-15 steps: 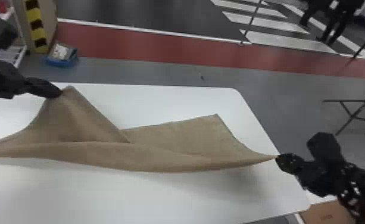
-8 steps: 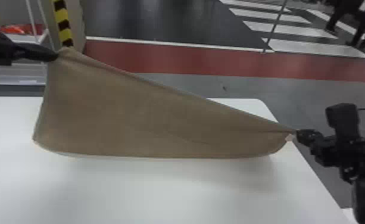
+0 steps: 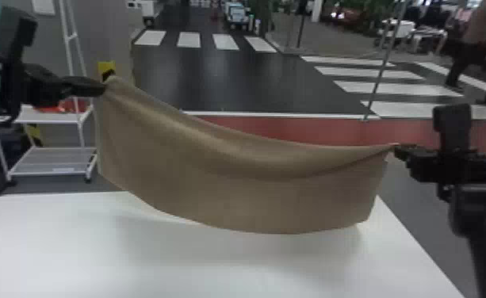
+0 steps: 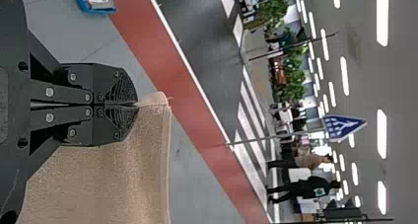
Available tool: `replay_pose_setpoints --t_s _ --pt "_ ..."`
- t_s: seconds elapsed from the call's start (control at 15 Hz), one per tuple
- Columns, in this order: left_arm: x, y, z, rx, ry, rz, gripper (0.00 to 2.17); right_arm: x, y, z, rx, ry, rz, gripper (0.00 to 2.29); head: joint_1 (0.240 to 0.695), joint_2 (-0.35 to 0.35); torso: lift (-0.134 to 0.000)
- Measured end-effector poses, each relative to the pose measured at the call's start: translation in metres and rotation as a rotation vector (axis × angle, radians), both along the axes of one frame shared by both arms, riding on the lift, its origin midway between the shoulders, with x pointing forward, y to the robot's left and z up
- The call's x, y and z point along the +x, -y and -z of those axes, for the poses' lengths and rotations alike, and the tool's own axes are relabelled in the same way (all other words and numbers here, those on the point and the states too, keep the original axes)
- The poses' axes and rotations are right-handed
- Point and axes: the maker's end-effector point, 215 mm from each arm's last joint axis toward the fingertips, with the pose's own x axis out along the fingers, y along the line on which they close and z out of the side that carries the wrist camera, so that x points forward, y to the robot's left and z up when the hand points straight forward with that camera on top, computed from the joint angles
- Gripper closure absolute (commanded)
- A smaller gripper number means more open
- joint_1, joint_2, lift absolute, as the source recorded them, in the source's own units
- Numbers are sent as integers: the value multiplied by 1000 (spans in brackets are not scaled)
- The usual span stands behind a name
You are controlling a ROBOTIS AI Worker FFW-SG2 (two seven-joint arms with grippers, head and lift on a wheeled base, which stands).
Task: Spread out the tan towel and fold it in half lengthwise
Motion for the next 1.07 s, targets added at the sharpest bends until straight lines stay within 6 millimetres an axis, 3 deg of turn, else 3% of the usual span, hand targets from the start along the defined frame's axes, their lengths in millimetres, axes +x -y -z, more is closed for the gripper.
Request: replay_pose_setpoints --t_s 0.13,0.27,0.4,0.53,0.6,0.67,0.87,1.07 --pt "-4 -28 -30 -76 32 -15 1652 8 20 -42 19 53 22 1656 327 -144 -123" --pt "-21 -58 -34 -171 12 -21 1652 -9 36 -37 40 32 34 1656 322 -138 -123" --pt "-55 -81 0 -246 -43 -25 1652 -46 42 2 51 -37 28 1656 394 -131 -123" --pt "-105 -89 52 -282 -78 -13 1652 -99 37 48 47 -114 0 1656 471 -129 -123" --pt "-126 -90 76 -299 -95 -4 1652 -124 35 64 42 -144 -11 1656 507 -130 -123" --pt "-150 -88 103 -320 -115 11 1652 -154 34 82 35 -175 -19 1656 581 -138 -123" --pt "-216 -78 165 -348 -102 89 1652 -228 36 124 11 -235 -30 1656 695 -175 -123" --pt "-277 -85 200 -333 -32 130 1652 -275 43 144 -6 -242 -37 1656 695 -197 -123"
